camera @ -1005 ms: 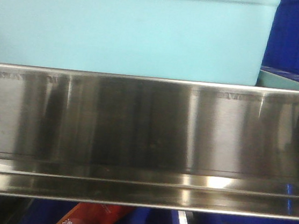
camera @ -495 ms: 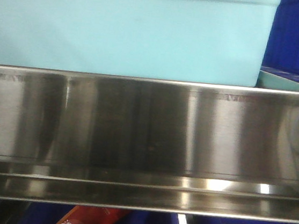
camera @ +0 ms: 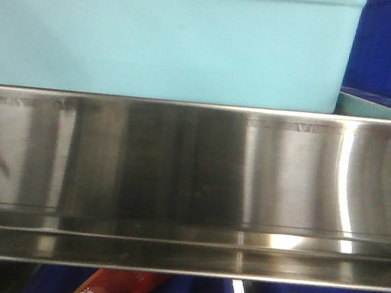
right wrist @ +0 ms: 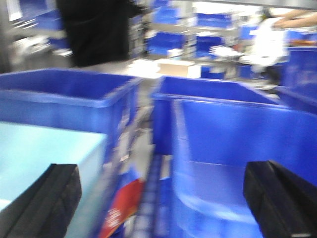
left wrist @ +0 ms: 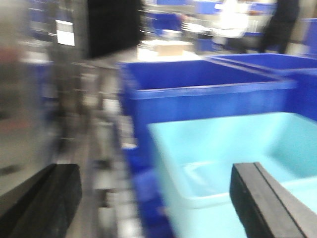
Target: Fetch blue bin and place on conveyor start
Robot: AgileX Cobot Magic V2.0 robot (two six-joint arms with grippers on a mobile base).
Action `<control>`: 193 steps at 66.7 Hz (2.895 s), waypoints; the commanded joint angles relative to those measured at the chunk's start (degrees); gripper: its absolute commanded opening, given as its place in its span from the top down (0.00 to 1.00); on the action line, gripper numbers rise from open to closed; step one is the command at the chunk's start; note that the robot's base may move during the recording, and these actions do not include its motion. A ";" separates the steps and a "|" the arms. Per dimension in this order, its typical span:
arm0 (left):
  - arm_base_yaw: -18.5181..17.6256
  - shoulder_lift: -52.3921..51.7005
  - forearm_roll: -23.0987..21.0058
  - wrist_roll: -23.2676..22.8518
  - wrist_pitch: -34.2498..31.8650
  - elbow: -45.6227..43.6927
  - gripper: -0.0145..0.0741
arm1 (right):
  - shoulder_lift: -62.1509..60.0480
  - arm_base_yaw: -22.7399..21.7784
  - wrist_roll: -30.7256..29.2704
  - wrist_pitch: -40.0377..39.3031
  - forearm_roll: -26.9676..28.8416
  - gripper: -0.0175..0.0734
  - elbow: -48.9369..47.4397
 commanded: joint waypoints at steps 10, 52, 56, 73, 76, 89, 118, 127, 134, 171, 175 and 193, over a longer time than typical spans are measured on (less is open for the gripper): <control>-8.31 13.53 -2.52 1.29 7.26 -8.55 0.27 | 13.33 9.66 -1.15 7.19 0.62 0.18 -9.80; -15.36 54.95 18.49 -19.38 30.81 -47.30 0.27 | 57.64 16.81 15.92 43.10 -11.32 0.18 -55.13; -14.44 57.22 18.38 -19.49 31.77 -48.95 0.27 | 60.39 16.81 15.92 44.25 -11.45 0.18 -58.92; -9.07 64.77 16.94 -19.65 35.25 -49.85 0.27 | 68.35 16.43 18.05 44.25 -11.13 0.18 -61.67; -8.22 65.78 16.45 -19.65 35.25 -49.85 0.27 | 69.52 16.03 18.05 44.25 -10.58 0.18 -61.67; -7.52 70.13 15.90 -19.65 35.25 -49.85 0.27 | 73.62 14.42 18.32 44.25 -7.05 0.18 -61.67; -7.52 74.30 14.90 -19.65 35.25 -49.85 0.46 | 80.91 13.97 18.32 44.25 -5.79 0.55 -61.67; -7.52 74.30 14.90 -19.65 35.25 -49.85 0.80 | 81.27 13.97 18.32 44.25 -5.80 0.88 -61.67; -7.52 74.30 14.90 -19.65 35.25 -49.85 0.96 | 81.27 13.97 18.32 44.25 -5.80 0.98 -61.67; -9.73 60.40 13.76 -19.76 36.69 -49.85 0.96 | 67.58 14.07 18.32 44.25 -7.41 0.98 -61.47; -10.93 58.01 13.76 -20.00 37.12 -49.85 0.96 | 65.15 14.07 18.32 44.25 -7.41 0.98 -60.53; -17.57 50.13 18.25 -24.42 38.59 -49.85 0.96 | 53.62 16.38 18.32 44.25 -6.95 0.98 -51.84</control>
